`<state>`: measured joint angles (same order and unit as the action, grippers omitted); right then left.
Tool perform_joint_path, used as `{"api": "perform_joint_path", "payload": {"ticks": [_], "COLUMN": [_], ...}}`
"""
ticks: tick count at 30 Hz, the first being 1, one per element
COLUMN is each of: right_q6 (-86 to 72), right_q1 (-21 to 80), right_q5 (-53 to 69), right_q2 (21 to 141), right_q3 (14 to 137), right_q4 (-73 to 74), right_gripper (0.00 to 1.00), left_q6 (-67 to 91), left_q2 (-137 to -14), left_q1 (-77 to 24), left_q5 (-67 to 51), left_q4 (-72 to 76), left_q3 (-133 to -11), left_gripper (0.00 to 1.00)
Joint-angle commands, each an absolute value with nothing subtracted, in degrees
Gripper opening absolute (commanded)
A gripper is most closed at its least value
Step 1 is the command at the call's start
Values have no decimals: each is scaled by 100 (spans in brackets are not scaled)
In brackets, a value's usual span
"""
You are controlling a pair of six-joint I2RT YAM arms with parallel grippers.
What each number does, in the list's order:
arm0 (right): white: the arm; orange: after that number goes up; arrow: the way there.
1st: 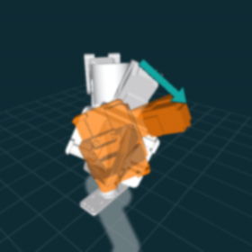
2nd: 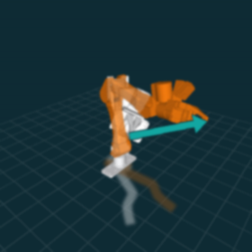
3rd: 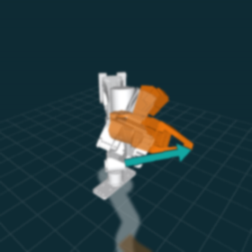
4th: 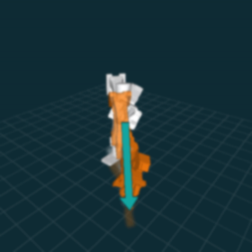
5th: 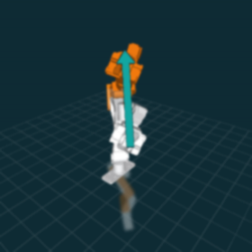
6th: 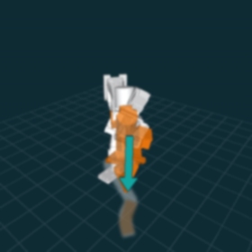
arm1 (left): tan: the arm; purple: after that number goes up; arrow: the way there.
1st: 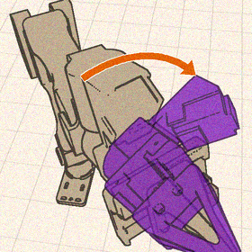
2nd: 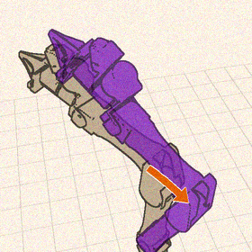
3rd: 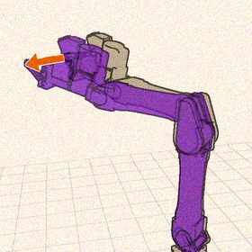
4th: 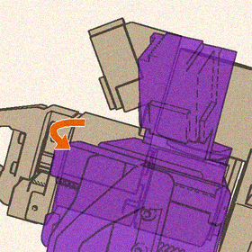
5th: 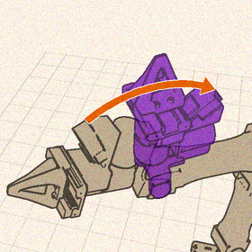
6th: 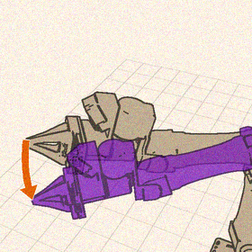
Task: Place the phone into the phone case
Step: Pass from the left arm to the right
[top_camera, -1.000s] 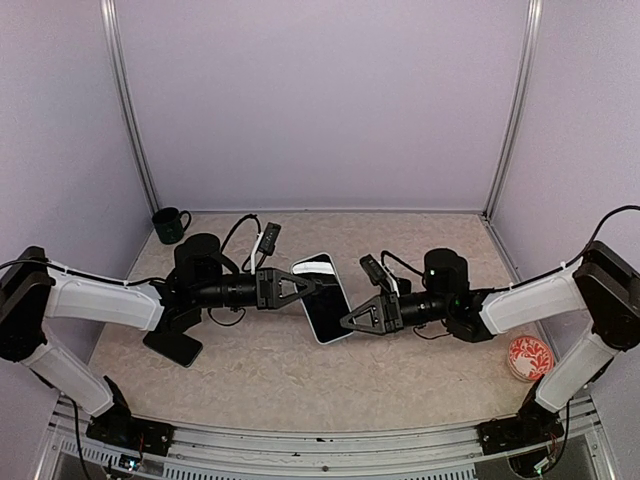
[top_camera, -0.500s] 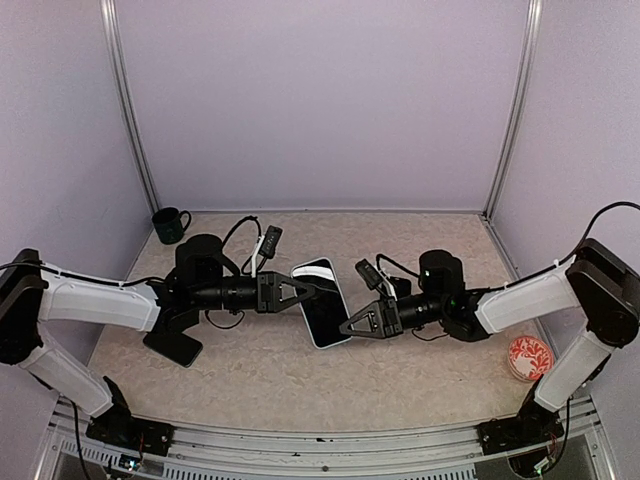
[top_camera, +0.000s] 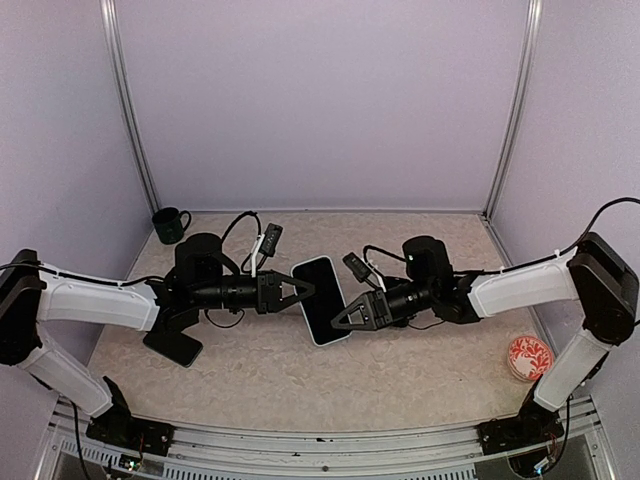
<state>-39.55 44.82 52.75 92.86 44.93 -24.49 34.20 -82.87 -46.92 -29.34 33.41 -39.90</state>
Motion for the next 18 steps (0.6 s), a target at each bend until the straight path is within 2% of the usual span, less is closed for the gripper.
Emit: {"api": "perform_joint_path", "payload": {"ticks": [1,6,12,14,16,18], "right_q6": [-3596,-3341,-3200,-3219,-3365,-3531], "right_q1": [4388,4285,4275,4280,4280,4280], "right_q5": [5681,5831,6254,6350,6412,6425], "right_q2": [9378,9404,9430,9424,9427,9430], "right_q3": [4826,4888,4964,4958,4895,4849], "right_q4": [-2342,-2203,-2294,-2392,-2602,-2806], "right_gripper": [31,27,3,0,0,0], "left_q6": [3252,3252,3309,3364,3412,3456], "left_q2": [-8228,-8178,-8186,-8191,-8178,-8141], "left_q1": [-4702,-4689,-4636,-4609,-4576,-4550], "left_q5": [-3009,-3120,-3182,-3133,-3056,-2943], "left_q4": [3460,3346,3255,3258,3261,3261], "left_q3": [-4131,-4131,-4140,-4139,-4131,-4118], "left_gripper": [0,0,0,0,6,20]}}
